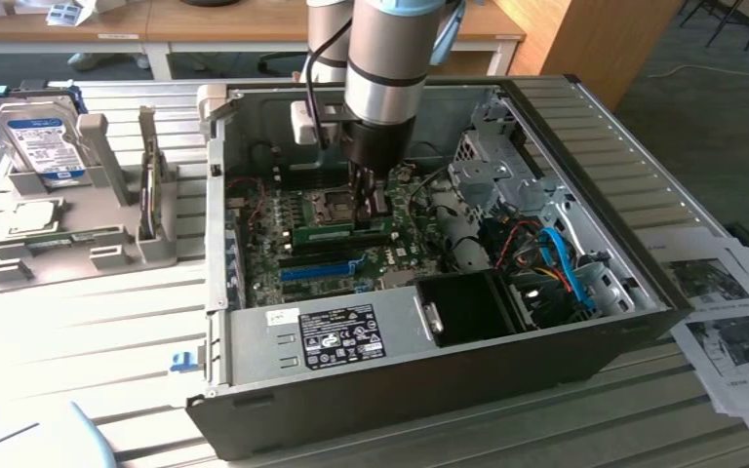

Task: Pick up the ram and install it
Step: 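Insert the ram into the slot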

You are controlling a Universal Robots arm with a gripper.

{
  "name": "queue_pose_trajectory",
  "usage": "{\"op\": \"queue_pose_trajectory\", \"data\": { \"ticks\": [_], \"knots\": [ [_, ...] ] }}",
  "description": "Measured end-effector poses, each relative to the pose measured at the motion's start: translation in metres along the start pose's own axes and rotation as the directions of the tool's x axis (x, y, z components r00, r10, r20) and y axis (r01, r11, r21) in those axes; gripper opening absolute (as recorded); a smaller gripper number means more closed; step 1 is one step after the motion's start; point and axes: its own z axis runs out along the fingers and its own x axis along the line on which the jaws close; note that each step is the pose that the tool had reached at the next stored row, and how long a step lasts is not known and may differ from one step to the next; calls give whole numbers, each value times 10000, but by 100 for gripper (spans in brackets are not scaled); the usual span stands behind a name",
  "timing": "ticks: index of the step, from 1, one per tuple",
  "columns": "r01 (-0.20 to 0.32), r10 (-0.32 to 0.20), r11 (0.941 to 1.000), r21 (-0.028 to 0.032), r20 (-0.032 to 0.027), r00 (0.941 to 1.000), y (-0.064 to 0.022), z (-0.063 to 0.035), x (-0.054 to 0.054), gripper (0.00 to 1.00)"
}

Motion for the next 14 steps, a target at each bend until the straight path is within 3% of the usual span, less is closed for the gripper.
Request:
{"op": "queue_pose_trajectory", "data": {
  "ticks": [14],
  "knots": [
    [0, 0, 10000, 26, 4, 10000, 6, 36, -2, 11]
  ]
}}
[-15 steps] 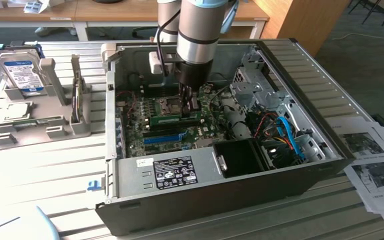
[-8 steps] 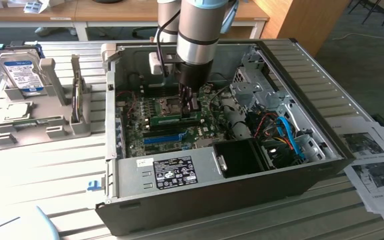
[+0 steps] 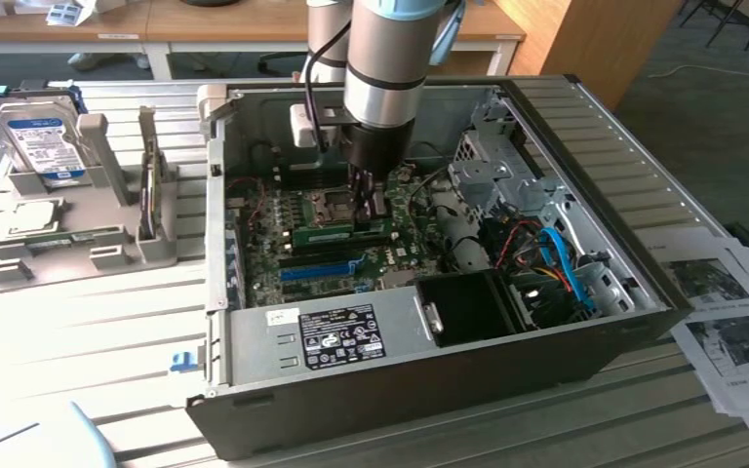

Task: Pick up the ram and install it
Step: 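Insert the ram into the slot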

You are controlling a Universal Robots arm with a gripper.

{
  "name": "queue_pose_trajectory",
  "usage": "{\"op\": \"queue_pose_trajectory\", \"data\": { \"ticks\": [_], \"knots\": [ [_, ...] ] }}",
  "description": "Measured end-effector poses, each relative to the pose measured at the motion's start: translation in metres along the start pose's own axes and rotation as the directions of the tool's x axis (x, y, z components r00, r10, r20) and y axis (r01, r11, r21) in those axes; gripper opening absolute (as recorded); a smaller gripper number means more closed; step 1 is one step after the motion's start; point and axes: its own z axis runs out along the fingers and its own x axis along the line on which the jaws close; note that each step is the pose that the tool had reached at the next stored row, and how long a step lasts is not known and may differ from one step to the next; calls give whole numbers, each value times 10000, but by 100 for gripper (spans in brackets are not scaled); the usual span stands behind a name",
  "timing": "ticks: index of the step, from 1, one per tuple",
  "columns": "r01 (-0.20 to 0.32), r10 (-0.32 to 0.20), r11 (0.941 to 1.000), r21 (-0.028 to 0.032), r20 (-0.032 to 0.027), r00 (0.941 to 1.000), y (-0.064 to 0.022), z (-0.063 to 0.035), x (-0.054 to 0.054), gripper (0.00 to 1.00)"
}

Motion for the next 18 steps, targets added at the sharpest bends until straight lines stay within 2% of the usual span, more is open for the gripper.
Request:
{"op": "queue_pose_trajectory", "data": {
  "ticks": [18],
  "knots": [
    [0, 0, 10000, -2, -2, 10000, -2, 21, -5, 11]
  ]
}}
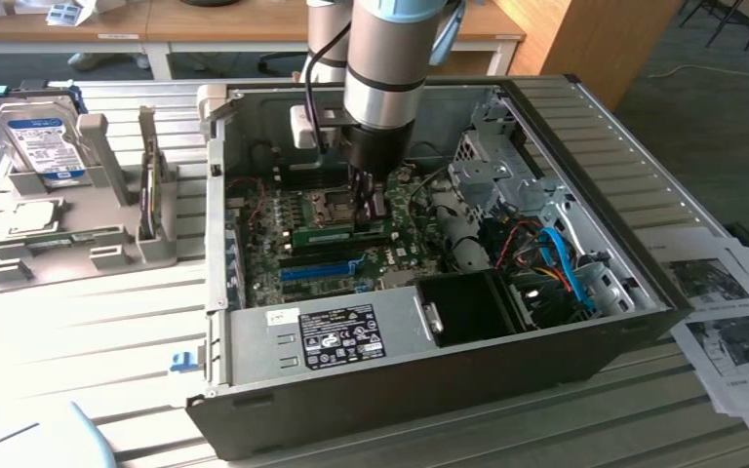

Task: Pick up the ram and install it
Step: 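Insert the ram into the slot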

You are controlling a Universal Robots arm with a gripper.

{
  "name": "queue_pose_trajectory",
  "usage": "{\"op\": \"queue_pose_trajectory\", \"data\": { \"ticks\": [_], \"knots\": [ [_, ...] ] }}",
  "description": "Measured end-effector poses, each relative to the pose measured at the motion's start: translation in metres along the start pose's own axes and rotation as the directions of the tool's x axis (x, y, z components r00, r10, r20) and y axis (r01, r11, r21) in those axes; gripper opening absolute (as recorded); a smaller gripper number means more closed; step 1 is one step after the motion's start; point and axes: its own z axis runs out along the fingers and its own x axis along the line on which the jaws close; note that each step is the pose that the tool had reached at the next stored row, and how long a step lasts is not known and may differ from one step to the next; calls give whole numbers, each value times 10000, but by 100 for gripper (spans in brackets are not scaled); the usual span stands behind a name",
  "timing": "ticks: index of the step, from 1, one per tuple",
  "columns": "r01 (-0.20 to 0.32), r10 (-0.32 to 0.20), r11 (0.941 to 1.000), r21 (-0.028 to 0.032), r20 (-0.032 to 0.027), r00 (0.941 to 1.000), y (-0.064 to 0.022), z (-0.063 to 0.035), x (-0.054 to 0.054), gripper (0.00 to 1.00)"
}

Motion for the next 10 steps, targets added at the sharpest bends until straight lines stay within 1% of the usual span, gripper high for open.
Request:
{"op": "queue_pose_trajectory", "data": {
  "ticks": [10],
  "knots": [
    [-1, 1, 10000, 0, 0, 10000, -1, 30, 0, 11]
  ]
}}
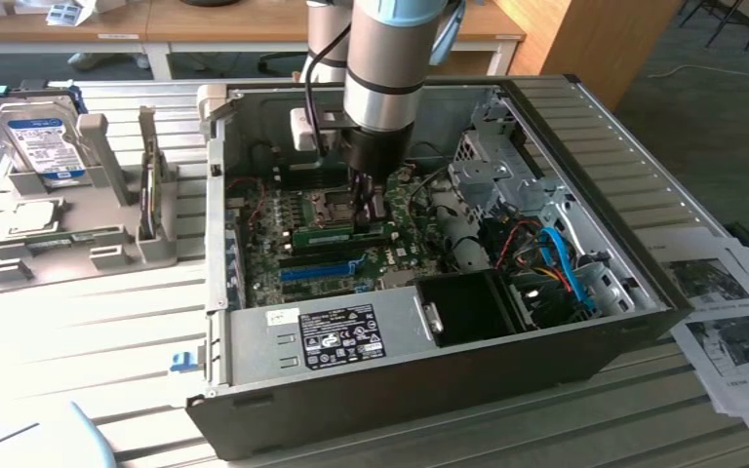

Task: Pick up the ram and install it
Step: 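Insert the ram into the slot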

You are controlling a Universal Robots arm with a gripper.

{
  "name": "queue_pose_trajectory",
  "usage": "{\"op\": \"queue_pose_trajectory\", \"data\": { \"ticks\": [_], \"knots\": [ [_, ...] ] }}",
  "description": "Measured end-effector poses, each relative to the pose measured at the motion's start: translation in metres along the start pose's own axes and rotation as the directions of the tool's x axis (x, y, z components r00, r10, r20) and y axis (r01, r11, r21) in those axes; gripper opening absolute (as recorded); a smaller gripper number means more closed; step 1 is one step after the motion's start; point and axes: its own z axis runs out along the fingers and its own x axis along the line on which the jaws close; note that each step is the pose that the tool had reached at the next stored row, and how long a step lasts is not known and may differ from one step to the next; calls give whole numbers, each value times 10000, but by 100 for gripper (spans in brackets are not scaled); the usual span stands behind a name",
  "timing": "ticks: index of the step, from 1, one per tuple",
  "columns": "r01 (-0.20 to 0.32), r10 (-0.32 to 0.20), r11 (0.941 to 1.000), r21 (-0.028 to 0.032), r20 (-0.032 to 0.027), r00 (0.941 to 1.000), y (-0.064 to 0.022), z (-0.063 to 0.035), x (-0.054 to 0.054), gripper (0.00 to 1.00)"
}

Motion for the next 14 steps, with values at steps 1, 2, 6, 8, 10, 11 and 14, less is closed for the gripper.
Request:
{"op": "queue_pose_trajectory", "data": {
  "ticks": [1, 2, 6, 8, 10, 11, 14],
  "knots": [
    [0, 0, 10000, 0, -1, 10000, 0, 0, 0, 11],
    [0, 0, 10000, 0, 0, 10000, 0, 0, 0, 11],
    [0, 0, 10000, 0, 0, 10000, 0, 0, 0, 11],
    [0, 0, 10000, 0, 1, 10000, 0, 1, 0, 12],
    [0, 0, 10000, 0, 1, 10000, 0, 0, 0, 18],
    [0, 0, 10000, 0, 1, 10000, 0, 1, 0, 18],
    [0, 0, 10000, 0, 0, 10000, 0, 0, 0, 18]
  ]
}}
